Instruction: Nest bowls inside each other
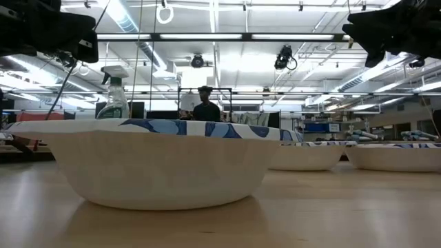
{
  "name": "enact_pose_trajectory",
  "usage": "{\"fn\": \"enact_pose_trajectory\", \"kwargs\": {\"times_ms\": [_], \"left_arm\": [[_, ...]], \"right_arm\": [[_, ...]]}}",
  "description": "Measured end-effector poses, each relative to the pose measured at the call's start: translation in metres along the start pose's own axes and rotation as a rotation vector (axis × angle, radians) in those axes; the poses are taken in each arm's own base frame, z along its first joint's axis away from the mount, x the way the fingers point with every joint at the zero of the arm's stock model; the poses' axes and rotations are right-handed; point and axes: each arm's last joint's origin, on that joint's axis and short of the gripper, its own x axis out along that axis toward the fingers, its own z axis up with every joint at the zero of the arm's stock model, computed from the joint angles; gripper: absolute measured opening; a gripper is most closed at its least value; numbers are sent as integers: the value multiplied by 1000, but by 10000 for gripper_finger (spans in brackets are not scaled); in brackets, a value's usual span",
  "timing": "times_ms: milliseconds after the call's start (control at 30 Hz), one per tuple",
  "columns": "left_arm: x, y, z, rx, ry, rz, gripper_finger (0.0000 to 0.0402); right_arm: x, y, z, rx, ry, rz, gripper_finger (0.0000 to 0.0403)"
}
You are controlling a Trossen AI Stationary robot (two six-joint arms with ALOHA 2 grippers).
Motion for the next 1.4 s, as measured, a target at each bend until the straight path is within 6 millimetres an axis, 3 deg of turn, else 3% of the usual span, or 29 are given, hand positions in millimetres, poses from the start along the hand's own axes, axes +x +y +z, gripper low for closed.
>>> {"fn": "enact_pose_trajectory", "kwargs": {"times_ms": [1133, 1400], "left_arm": [[0, 0, 0, -1, -1, 0, 7], [0, 1, 6, -232, -66, 6, 7]], "right_arm": [[0, 0, 0, 0, -1, 0, 135], [-1, -3, 15, -33, -149, -115, 135]]}}
